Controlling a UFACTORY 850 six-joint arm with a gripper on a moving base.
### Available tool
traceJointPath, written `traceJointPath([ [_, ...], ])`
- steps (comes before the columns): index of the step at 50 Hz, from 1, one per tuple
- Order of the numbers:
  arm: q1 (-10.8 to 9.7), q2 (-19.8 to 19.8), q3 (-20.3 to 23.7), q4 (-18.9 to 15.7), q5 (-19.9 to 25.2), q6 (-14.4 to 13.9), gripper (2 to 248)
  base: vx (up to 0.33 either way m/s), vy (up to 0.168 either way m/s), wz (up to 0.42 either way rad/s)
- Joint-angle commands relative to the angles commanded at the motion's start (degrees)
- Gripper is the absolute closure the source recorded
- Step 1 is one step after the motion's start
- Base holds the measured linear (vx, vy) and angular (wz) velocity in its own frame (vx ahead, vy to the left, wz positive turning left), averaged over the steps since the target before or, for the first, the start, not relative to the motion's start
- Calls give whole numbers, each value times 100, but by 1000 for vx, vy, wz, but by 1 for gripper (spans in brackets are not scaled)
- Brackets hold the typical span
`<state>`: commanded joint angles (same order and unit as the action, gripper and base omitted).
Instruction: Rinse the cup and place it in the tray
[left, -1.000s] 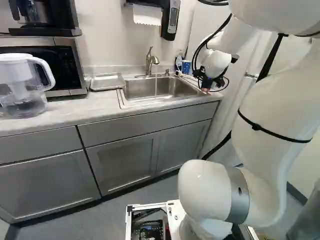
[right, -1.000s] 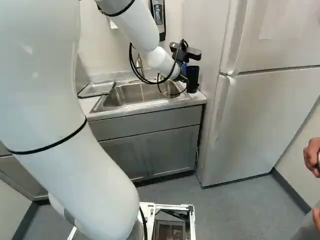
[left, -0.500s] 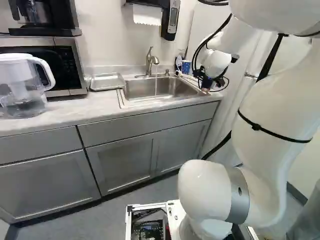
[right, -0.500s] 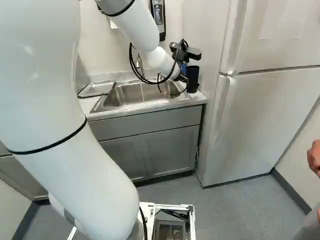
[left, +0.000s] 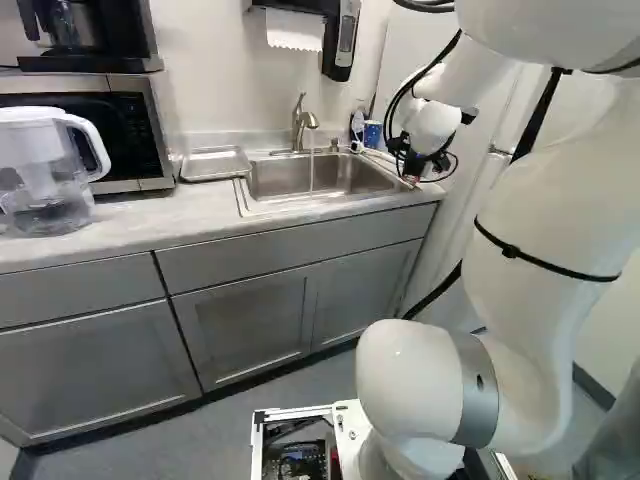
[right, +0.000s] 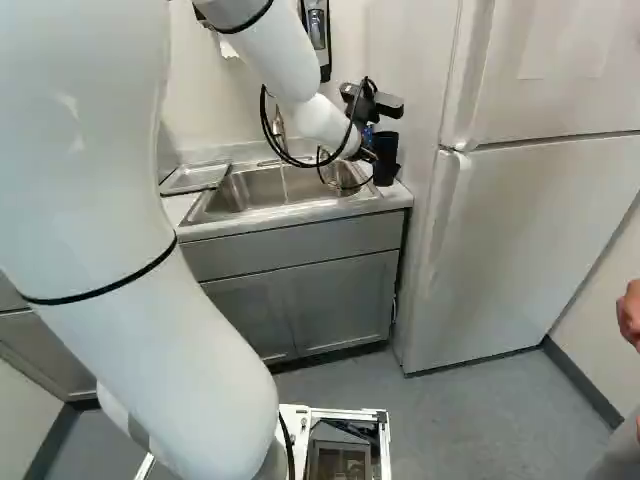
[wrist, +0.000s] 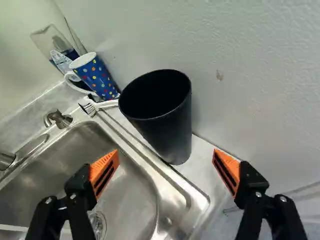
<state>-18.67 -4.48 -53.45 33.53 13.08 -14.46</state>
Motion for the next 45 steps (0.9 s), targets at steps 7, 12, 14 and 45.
traceJointPath([
  [7,24,-124,-131,0,45,0,3,0,0,0],
  [12,44,-229,-243,0,61,0,3,0,0,0],
  [14,53,-273,-290,0,61,0,3,0,0,0],
  [45,119,-680,-735,0,61,0,3,0,0,0],
])
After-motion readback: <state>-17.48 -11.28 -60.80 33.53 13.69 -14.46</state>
